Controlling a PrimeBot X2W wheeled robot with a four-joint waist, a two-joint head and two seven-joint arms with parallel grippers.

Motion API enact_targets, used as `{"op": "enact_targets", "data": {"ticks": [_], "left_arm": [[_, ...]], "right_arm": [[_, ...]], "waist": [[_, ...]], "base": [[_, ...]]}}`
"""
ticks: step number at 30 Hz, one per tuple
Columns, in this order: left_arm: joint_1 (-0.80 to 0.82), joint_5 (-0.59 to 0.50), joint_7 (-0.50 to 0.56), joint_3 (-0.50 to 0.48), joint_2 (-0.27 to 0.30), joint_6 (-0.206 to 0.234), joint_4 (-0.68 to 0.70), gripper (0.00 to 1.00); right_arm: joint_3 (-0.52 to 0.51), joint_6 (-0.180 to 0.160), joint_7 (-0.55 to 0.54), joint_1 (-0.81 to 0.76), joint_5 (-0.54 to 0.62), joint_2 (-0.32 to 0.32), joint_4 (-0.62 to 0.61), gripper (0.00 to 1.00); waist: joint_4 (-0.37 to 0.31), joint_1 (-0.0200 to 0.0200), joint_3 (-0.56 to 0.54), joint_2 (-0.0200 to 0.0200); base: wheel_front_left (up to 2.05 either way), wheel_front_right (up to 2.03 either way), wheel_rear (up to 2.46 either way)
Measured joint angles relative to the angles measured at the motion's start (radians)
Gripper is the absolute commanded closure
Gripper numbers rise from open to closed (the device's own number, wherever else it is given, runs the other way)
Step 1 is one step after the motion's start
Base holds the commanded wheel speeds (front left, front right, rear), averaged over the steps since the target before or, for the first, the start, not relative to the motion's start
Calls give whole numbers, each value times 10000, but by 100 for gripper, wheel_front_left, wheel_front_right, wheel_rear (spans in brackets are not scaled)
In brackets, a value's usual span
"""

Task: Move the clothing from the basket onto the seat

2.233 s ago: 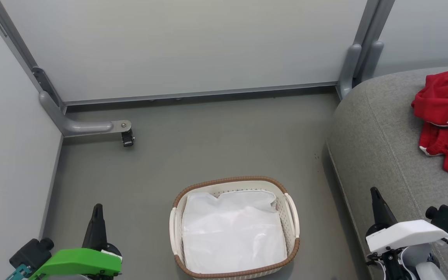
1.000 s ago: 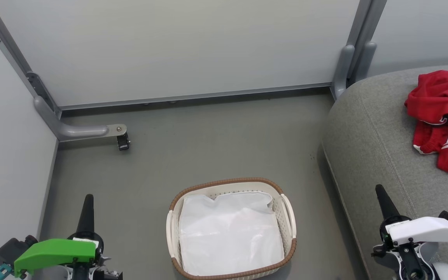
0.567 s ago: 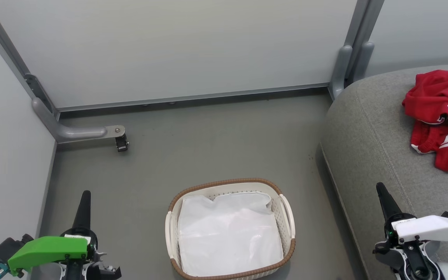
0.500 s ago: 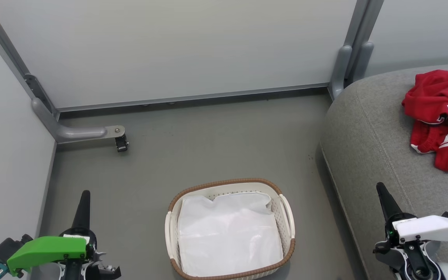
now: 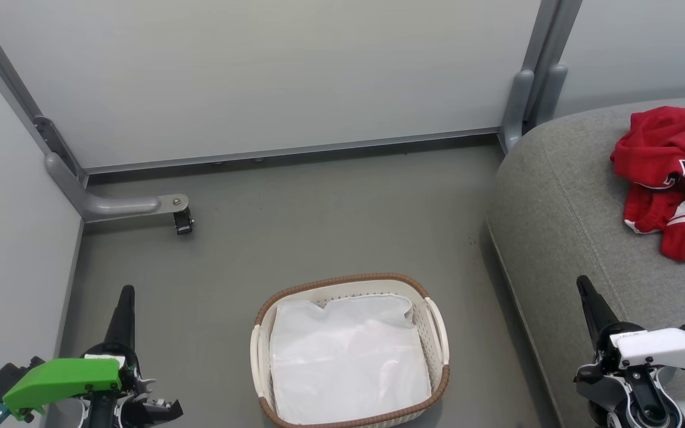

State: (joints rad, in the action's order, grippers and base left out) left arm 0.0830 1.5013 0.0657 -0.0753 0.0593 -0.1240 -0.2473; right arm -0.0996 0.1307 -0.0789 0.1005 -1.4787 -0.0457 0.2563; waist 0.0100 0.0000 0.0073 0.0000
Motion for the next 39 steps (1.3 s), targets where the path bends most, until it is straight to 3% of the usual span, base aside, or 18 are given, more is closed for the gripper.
{"op": "enact_targets", "data": {"ticks": [20, 39], "left_arm": [[173, 1195, 384, -232, -4, -38, 13, 100], [203, 1216, 391, -268, -21, -48, 17, 100]], "right_arm": [[-136, 0, -364, 30, -1319, -12, -96, 100], [-140, 0, -364, 33, -1323, -12, -100, 100]], "waist": [[-100, 0, -42, 0], [-100, 0, -42, 0]], "base": [[0, 0, 0], [0, 0, 0]]}}
